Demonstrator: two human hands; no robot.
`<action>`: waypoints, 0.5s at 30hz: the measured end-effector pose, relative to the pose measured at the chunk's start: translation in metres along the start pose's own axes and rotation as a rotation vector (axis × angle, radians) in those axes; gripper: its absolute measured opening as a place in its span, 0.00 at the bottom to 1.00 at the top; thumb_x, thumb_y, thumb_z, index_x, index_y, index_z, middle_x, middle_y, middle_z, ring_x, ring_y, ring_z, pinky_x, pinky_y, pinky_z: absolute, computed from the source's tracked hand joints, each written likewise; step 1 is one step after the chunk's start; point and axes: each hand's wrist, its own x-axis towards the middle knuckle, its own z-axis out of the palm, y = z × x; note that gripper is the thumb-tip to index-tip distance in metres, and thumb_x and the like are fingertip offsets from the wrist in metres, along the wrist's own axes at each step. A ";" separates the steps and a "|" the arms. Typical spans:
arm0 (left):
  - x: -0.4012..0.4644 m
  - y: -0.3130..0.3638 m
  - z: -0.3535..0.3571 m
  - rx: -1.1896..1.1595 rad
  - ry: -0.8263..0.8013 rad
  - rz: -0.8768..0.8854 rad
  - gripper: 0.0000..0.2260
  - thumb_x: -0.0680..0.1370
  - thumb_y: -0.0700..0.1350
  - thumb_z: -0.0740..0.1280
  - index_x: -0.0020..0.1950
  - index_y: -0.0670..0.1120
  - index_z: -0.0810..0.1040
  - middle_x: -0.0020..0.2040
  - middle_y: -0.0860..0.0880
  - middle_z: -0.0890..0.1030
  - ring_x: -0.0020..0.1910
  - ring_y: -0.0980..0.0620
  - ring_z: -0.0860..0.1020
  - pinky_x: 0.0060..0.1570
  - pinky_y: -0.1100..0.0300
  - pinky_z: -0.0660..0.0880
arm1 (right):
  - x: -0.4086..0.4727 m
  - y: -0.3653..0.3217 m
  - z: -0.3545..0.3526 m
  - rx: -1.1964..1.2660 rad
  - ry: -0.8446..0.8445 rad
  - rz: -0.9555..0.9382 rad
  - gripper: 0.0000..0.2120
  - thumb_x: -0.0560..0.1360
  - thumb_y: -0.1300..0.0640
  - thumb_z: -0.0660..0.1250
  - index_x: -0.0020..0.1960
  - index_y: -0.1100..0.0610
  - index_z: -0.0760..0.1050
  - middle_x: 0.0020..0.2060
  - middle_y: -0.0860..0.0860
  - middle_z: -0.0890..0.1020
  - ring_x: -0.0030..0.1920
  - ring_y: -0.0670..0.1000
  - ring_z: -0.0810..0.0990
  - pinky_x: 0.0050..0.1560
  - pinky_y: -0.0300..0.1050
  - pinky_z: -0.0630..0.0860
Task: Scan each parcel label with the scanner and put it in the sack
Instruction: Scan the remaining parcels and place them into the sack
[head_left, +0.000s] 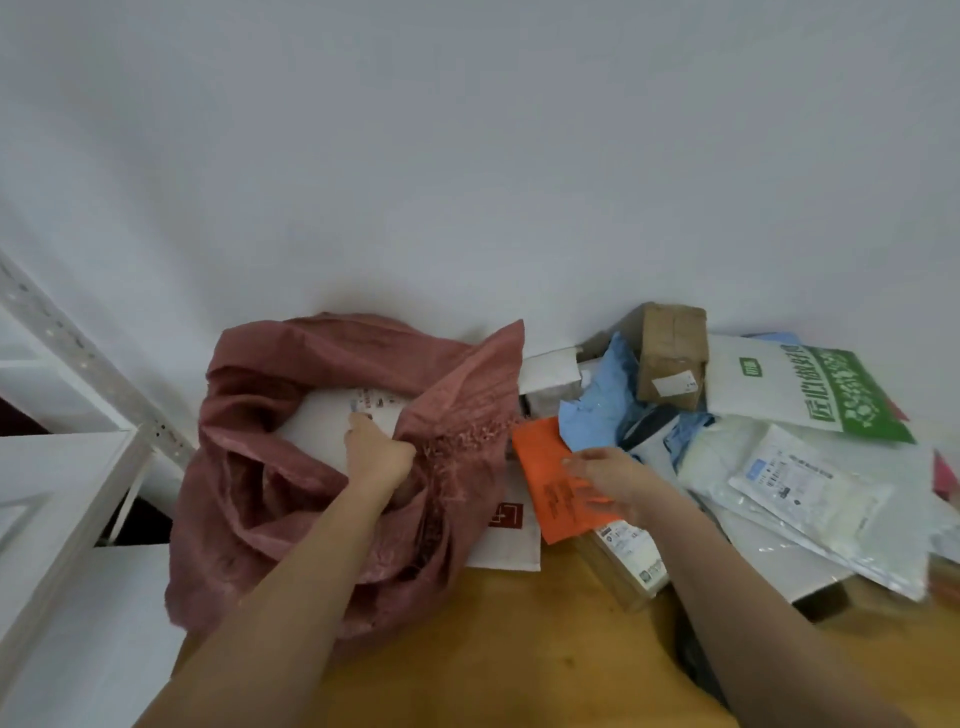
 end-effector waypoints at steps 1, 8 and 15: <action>-0.004 0.005 0.006 0.007 -0.004 0.022 0.35 0.70 0.36 0.70 0.74 0.38 0.58 0.65 0.36 0.69 0.57 0.37 0.75 0.52 0.49 0.75 | -0.003 0.004 -0.008 0.003 0.043 -0.009 0.21 0.78 0.52 0.66 0.69 0.57 0.70 0.54 0.53 0.78 0.53 0.54 0.78 0.53 0.49 0.77; -0.040 0.043 0.052 0.118 -0.012 0.218 0.30 0.72 0.40 0.69 0.71 0.42 0.60 0.68 0.39 0.64 0.66 0.38 0.65 0.64 0.47 0.67 | -0.021 0.037 -0.081 0.066 0.379 0.024 0.13 0.78 0.63 0.63 0.58 0.71 0.76 0.38 0.59 0.76 0.40 0.56 0.75 0.33 0.42 0.73; -0.060 0.072 0.082 0.214 -0.014 0.359 0.20 0.73 0.43 0.69 0.63 0.44 0.71 0.61 0.43 0.71 0.61 0.41 0.70 0.59 0.50 0.71 | -0.011 0.057 -0.106 0.005 0.346 0.052 0.12 0.78 0.66 0.62 0.59 0.70 0.75 0.44 0.60 0.78 0.34 0.52 0.76 0.22 0.33 0.72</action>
